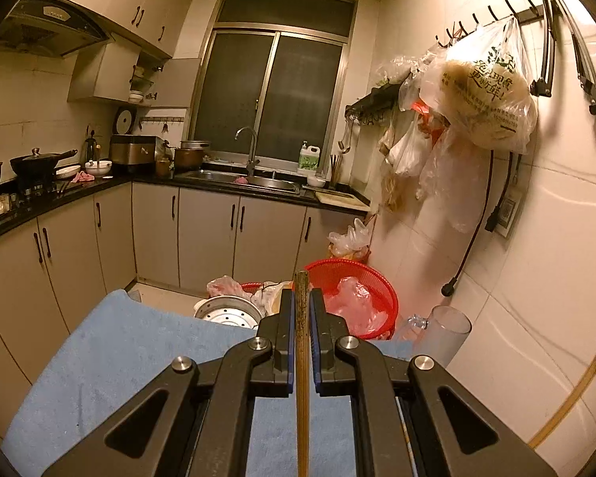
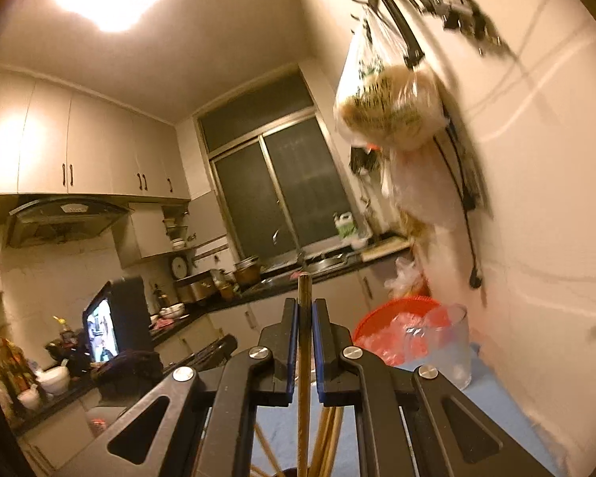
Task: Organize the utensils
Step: 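Lower the chopsticks into the black cup with both tools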
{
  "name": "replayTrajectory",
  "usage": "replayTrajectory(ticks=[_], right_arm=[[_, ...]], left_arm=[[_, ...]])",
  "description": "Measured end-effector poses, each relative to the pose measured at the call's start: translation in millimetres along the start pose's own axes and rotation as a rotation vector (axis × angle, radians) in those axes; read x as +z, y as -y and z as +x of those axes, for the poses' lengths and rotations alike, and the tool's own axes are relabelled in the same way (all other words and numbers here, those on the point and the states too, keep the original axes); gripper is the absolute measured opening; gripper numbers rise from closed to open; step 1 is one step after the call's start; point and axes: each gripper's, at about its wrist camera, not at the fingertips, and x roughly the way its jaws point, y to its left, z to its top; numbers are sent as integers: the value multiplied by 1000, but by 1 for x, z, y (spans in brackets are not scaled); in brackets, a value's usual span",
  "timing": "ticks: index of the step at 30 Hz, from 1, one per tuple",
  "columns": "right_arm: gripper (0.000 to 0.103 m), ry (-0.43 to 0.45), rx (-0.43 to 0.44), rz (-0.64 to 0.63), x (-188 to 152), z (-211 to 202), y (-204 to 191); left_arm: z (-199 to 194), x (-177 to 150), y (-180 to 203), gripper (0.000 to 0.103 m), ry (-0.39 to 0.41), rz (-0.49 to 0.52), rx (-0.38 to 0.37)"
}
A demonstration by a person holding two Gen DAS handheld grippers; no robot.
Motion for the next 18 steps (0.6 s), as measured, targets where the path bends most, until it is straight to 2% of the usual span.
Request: replayTrajectory(ticks=[5, 9, 13, 18], right_arm=[[7, -74, -6, 6, -10, 22, 5], [7, -169, 3, 26, -27, 37, 13], [8, -307, 41, 37, -47, 53, 19], [9, -421, 68, 34, -63, 60, 21]], left_arm=[[1, -4, -2, 7, -22, 2, 1], [2, -8, -7, 7, -53, -6, 4], [0, -15, -10, 8, -91, 3, -1], [-3, -21, -8, 9, -146, 36, -12]])
